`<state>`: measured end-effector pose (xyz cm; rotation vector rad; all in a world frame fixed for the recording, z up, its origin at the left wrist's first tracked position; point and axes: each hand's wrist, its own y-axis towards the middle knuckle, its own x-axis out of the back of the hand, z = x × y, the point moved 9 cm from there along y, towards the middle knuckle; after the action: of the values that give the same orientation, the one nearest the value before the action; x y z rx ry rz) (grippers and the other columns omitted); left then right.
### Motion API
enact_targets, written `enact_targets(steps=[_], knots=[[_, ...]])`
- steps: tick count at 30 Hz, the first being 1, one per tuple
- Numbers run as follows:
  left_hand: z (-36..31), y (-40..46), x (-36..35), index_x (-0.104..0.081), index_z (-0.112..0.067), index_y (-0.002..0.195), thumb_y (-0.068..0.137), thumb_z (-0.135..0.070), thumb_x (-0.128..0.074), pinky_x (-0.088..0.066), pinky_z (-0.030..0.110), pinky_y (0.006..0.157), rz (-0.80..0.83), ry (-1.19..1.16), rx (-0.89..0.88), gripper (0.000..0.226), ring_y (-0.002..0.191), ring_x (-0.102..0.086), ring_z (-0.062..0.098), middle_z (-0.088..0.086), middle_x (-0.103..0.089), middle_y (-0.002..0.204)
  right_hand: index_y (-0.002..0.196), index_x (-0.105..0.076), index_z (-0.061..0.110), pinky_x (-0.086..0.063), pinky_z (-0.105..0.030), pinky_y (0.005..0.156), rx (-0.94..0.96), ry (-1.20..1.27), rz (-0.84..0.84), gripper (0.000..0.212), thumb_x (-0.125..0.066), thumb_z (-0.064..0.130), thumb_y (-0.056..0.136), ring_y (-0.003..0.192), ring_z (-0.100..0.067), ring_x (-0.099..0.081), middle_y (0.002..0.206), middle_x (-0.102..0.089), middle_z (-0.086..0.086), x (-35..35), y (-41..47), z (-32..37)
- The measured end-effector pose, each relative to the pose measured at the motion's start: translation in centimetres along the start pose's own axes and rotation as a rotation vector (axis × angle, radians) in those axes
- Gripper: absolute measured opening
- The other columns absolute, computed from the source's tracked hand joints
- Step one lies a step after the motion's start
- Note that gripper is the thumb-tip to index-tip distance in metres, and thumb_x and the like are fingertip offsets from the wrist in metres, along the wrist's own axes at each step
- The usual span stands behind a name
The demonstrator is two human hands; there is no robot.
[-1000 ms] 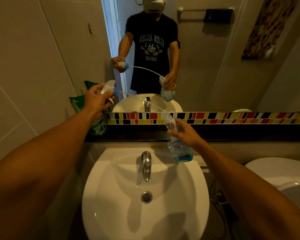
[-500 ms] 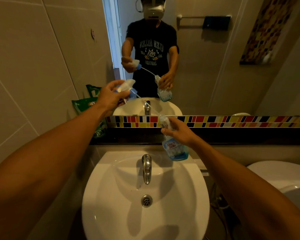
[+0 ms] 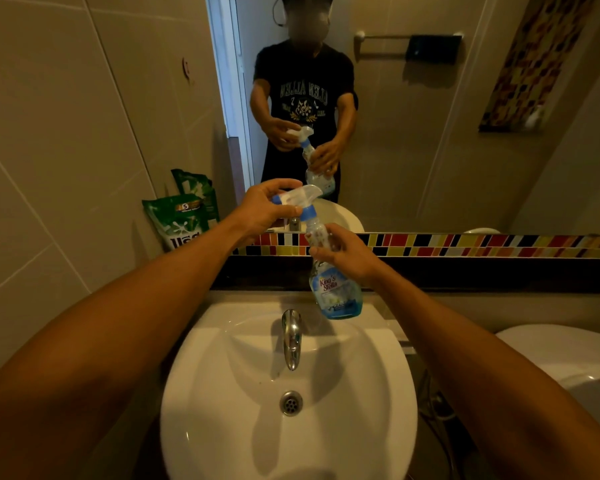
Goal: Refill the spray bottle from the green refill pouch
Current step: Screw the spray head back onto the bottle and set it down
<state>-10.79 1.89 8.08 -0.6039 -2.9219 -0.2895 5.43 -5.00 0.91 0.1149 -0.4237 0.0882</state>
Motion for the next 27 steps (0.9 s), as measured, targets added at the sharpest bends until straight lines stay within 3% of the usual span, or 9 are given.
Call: enact_targets(steps=[9,13,19,24,27], knots=[[0.3,-0.2,-0.2,-0.070,-0.029,0.116,0.080,0.001,-0.080,-0.061,0.037,0.081,0.012,0.014,-0.007,0.049,0.109,-0.065,0.032,0.011,-0.061,0.123,0.129,-0.058,0.031,-0.060,-0.037,0.086,-0.007,0.024,0.016,0.036,-0.073,0.032,0.096,0.103,-0.016,-0.072,0.113,-0.071,0.006,-0.5,0.4,0.1],[0.2,-0.2,-0.3,-0.066,-0.026,0.121,0.079,-0.002,-0.080,-0.062,0.040,0.079,-0.024,0.005,-0.005,0.051,0.111,-0.065,0.034,0.010,-0.060,0.121,0.128,-0.060,0.028,-0.062,-0.043,0.090,0.001,0.049,0.018,0.036,-0.075,0.030,0.094,0.104,-0.019,-0.073,0.114,-0.073,0.001,-0.6,0.8,0.6],[-1.2,-0.2,-1.0,-0.053,-0.017,0.129,0.080,-0.014,-0.084,-0.053,0.014,0.058,-0.113,0.086,-0.096,0.058,0.095,-0.061,0.018,0.005,-0.056,0.117,0.127,-0.060,0.020,-0.061,-0.039,0.089,0.027,0.069,0.001,0.034,-0.073,0.027,0.096,0.102,-0.020,-0.072,0.111,-0.072,-0.002,-0.6,1.1,1.9],[-1.2,0.2,-1.1,-0.054,-0.024,0.127,0.080,-0.017,-0.083,-0.056,0.024,0.068,-0.067,0.154,-0.098,0.056,0.104,-0.064,0.027,0.009,-0.058,0.125,0.127,-0.061,0.022,-0.060,-0.043,0.092,0.018,0.088,-0.007,0.035,-0.074,0.028,0.095,0.103,-0.021,-0.072,0.113,-0.073,-0.002,-0.4,1.2,1.7],[-1.2,0.3,-1.3,-0.052,-0.022,0.129,0.081,-0.007,-0.079,-0.053,0.016,0.062,-0.054,0.131,-0.082,0.057,0.100,-0.063,0.023,0.011,-0.056,0.125,0.127,-0.060,0.023,-0.060,-0.042,0.091,0.016,0.092,-0.001,0.035,-0.074,0.028,0.095,0.103,-0.021,-0.072,0.113,-0.072,-0.001,-0.2,1.1,1.7]])
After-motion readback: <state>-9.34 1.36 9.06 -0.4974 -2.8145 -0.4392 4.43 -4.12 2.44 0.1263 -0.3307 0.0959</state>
